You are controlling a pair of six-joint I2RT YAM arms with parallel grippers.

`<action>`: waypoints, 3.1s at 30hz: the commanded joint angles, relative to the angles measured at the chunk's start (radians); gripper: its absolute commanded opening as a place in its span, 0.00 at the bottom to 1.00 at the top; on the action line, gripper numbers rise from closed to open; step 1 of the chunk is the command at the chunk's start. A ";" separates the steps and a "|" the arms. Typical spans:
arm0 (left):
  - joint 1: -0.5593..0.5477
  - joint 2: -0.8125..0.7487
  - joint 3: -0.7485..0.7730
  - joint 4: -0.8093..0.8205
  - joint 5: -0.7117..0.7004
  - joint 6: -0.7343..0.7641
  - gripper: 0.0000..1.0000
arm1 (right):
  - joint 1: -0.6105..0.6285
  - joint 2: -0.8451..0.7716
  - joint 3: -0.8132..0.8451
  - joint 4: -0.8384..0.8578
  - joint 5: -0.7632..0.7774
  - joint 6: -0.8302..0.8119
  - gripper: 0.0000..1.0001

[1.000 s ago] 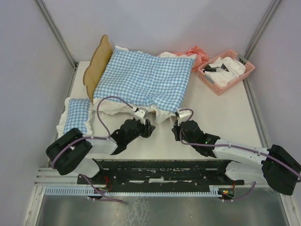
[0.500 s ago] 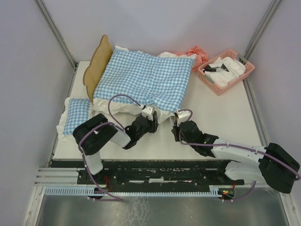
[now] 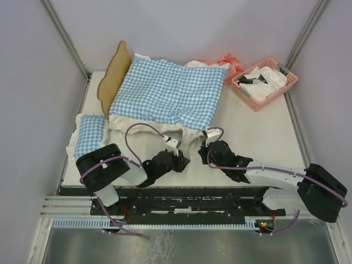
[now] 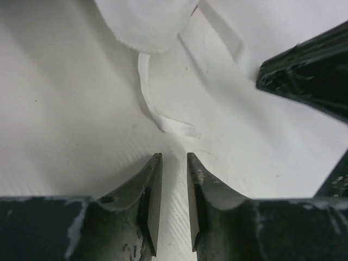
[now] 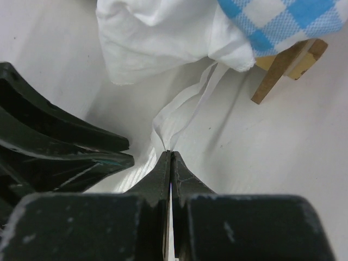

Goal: Set up the pet bed
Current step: Cross the ropes on the bed frame, then tie the ropes to the bed frame.

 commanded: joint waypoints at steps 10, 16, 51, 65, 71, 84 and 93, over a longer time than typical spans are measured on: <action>0.023 -0.328 0.131 -0.348 -0.067 -0.336 0.46 | 0.003 0.007 -0.073 0.179 -0.076 -0.086 0.02; 0.066 -0.216 0.232 -0.372 0.009 -0.442 0.49 | 0.003 0.017 -0.085 0.220 -0.077 -0.092 0.02; 0.165 0.003 0.302 -0.101 0.230 -0.455 0.03 | 0.003 -0.030 0.281 -0.523 -0.362 -0.705 0.50; 0.222 0.059 0.384 -0.174 0.387 -0.447 0.03 | 0.056 0.207 0.342 -0.662 -0.296 -1.787 0.49; 0.241 0.051 0.387 -0.202 0.395 -0.442 0.03 | 0.104 0.316 0.314 -0.511 -0.181 -2.035 0.48; 0.269 0.040 0.363 -0.189 0.426 -0.463 0.03 | 0.111 0.527 0.479 -0.586 -0.130 -2.259 0.50; 0.273 0.039 0.372 -0.194 0.440 -0.470 0.03 | 0.112 0.634 0.591 -0.808 -0.128 -2.323 0.39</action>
